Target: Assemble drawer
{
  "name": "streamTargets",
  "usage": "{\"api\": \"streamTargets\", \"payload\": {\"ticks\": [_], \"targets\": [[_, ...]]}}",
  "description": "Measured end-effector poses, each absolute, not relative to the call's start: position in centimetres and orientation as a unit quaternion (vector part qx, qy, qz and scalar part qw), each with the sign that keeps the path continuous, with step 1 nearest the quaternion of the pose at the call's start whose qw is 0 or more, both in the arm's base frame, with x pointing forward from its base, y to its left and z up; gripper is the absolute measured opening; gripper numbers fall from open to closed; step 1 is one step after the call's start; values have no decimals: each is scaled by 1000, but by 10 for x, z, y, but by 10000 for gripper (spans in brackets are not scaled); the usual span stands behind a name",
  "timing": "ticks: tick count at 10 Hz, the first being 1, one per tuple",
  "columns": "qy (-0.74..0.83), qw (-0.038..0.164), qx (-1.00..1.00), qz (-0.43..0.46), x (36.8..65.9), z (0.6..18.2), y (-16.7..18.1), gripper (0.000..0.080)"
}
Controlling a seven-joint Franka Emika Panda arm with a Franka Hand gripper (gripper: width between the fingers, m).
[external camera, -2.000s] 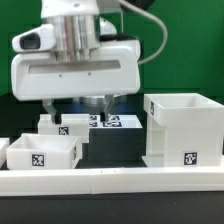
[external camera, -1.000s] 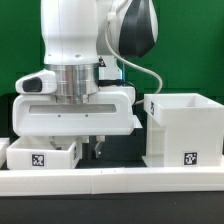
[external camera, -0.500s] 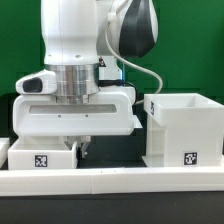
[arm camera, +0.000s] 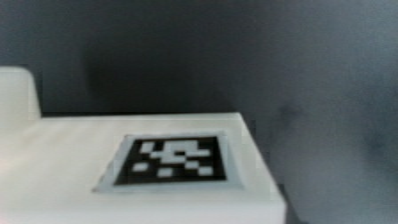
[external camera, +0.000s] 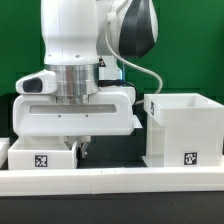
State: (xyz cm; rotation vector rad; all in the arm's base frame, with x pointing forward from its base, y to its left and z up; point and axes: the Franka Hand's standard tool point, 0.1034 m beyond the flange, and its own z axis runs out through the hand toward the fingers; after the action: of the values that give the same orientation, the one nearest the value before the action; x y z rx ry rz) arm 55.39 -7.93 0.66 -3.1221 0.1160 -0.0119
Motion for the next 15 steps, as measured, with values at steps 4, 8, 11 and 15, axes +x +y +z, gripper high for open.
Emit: {"api": "streamTargets", "payload": {"ticks": [4, 8, 11, 15], "targets": [[-100, 16, -995, 8, 546, 13, -79, 41], [-139, 16, -990, 10, 545, 12, -80, 41], [-292, 6, -956, 14, 543, 12, -67, 41], [-400, 12, -916, 23, 538, 12, -69, 41]]}}
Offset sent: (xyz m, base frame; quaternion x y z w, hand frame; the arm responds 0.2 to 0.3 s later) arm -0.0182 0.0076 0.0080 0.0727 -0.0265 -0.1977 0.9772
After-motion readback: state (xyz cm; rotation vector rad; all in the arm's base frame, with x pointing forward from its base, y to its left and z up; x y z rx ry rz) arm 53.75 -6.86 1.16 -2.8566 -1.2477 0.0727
